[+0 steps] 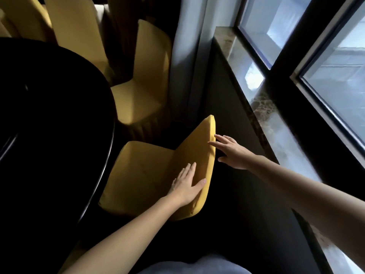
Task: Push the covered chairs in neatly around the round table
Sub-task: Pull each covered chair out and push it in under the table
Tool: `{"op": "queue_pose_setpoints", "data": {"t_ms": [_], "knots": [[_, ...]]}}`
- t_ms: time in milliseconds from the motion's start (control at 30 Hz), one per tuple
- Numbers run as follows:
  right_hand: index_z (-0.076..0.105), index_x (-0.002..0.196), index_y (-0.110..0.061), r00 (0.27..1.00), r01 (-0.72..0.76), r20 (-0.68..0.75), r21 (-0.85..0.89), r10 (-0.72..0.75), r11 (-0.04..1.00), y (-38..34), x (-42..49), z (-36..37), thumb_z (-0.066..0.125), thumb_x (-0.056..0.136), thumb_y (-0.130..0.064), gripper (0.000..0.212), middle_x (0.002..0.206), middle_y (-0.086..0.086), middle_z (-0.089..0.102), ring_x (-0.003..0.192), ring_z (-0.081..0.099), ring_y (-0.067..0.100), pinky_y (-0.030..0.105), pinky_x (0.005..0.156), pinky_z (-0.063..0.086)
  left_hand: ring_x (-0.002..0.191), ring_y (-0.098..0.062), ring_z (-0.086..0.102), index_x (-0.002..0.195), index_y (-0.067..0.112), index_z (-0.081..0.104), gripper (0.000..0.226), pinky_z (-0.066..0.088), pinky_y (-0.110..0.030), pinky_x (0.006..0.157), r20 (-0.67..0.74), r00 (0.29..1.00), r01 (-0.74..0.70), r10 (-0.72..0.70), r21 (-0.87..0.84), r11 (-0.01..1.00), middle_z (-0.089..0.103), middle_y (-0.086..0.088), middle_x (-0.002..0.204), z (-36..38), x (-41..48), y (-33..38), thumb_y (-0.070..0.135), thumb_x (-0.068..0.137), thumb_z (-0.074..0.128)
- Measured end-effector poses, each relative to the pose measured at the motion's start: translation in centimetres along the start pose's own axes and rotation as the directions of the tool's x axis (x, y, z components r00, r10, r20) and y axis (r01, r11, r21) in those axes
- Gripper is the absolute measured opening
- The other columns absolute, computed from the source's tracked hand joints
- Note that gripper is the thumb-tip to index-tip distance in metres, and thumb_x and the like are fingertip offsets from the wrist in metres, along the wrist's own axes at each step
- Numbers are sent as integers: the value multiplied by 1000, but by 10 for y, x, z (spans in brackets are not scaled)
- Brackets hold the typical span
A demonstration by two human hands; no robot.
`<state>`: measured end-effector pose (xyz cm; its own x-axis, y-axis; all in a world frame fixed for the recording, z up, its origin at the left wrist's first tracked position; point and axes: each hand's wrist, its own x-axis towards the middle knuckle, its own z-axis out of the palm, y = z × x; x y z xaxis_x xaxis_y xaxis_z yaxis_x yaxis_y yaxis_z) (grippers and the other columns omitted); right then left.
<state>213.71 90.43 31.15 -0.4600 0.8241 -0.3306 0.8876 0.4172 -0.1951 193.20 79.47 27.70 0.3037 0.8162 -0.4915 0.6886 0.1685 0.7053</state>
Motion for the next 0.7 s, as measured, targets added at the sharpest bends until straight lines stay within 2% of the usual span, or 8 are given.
{"op": "queue_pose_setpoints", "data": {"t_ms": [200, 367, 467, 700], "knots": [[29, 143, -38, 986, 158, 67, -139, -150, 978, 19, 44, -28, 74, 73, -45, 84, 159, -4, -1, 145, -9, 26, 57, 109, 29, 145, -18, 3, 148, 34, -4, 73, 12, -53, 116, -36, 999, 4, -10, -140, 990, 0, 7, 159, -1, 7, 7, 62, 91, 32], [36, 141, -37, 963, 229, 145, -8, -225, 973, 27, 74, -32, 81, 58, -54, 97, 158, -6, 1, 144, -11, 31, 59, 111, 20, 144, -19, 8, 146, 38, -5, 85, 15, -51, 115, 5, 997, 71, -71, -216, 974, 4, 8, 159, 11, 17, 12, 73, 80, 35], [34, 141, -37, 952, 255, 172, 5, -252, 967, 31, 91, -30, 82, 50, -61, 105, 157, -8, 0, 142, -14, 38, 63, 109, 16, 143, -22, 11, 142, 48, -8, 86, 16, -50, 114, 59, 993, 111, -99, -278, 954, 3, 10, 158, 17, 21, 12, 77, 77, 40], [39, 136, -38, 935, 288, 174, 129, -308, 949, 32, 103, -23, 88, 45, -51, 103, 154, -4, 2, 139, -15, 44, 71, 105, 15, 142, -18, 14, 129, 71, -2, 73, 17, -50, 114, -69, 988, 96, -137, -411, 906, 9, 18, 155, 36, 22, 3, 76, 75, 47]]}}
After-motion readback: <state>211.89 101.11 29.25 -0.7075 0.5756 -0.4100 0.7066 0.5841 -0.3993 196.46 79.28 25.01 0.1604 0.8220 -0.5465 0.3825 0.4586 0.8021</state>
